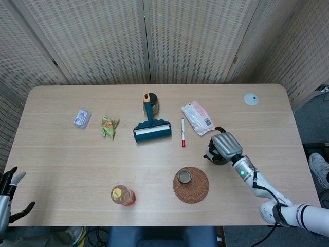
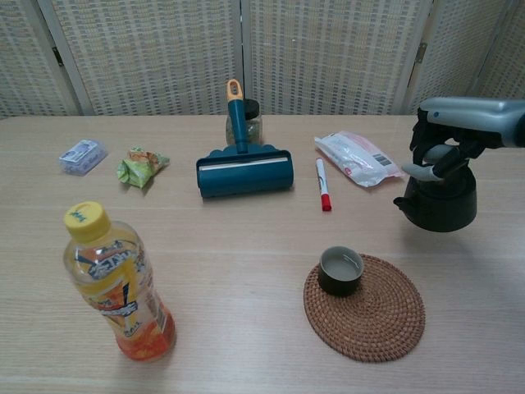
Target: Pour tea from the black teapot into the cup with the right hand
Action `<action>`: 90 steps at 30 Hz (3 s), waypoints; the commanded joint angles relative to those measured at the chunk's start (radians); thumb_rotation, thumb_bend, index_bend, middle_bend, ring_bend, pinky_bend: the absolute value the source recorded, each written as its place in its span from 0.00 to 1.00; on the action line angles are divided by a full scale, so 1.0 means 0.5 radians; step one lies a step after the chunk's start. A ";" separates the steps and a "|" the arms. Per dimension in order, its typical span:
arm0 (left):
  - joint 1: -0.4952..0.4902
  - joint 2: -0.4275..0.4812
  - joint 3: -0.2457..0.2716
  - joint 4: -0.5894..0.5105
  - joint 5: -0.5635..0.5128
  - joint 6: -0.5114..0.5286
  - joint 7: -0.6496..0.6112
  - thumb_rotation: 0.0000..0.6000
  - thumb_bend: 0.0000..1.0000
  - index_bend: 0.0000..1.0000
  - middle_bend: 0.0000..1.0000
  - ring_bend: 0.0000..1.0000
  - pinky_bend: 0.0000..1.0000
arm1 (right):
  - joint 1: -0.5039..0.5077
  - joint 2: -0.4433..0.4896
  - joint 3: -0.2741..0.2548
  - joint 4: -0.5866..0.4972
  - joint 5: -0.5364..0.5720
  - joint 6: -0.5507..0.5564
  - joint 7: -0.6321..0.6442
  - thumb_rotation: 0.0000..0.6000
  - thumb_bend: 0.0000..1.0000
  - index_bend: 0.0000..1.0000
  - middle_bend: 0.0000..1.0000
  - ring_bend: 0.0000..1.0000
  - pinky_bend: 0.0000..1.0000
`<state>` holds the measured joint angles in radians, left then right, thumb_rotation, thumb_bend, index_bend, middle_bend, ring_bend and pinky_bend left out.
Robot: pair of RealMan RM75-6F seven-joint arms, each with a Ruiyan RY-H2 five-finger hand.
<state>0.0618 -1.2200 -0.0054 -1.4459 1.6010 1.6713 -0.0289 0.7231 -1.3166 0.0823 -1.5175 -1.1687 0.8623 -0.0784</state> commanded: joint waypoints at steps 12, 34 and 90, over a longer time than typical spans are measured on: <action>0.006 -0.002 0.007 -0.002 -0.004 0.002 0.006 1.00 0.18 0.15 0.05 0.08 0.00 | -0.029 -0.257 0.054 0.396 -0.115 -0.046 0.323 0.93 0.10 0.96 0.89 0.78 0.09; -0.004 -0.011 0.011 0.002 -0.007 -0.019 0.014 1.00 0.18 0.15 0.05 0.08 0.00 | -0.064 -0.257 0.050 0.505 -0.114 -0.080 0.207 0.93 0.10 0.95 0.88 0.78 0.09; -0.007 -0.011 0.009 0.016 -0.006 -0.006 -0.012 1.00 0.18 0.15 0.05 0.08 0.00 | -0.127 -0.175 0.076 0.275 -0.073 0.034 -0.135 0.92 0.04 0.12 0.11 0.03 0.00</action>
<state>0.0584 -1.2254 -0.0012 -1.4380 1.5982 1.6685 -0.0350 0.6651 -1.4090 0.1188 -1.3713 -1.2033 0.8660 -0.1351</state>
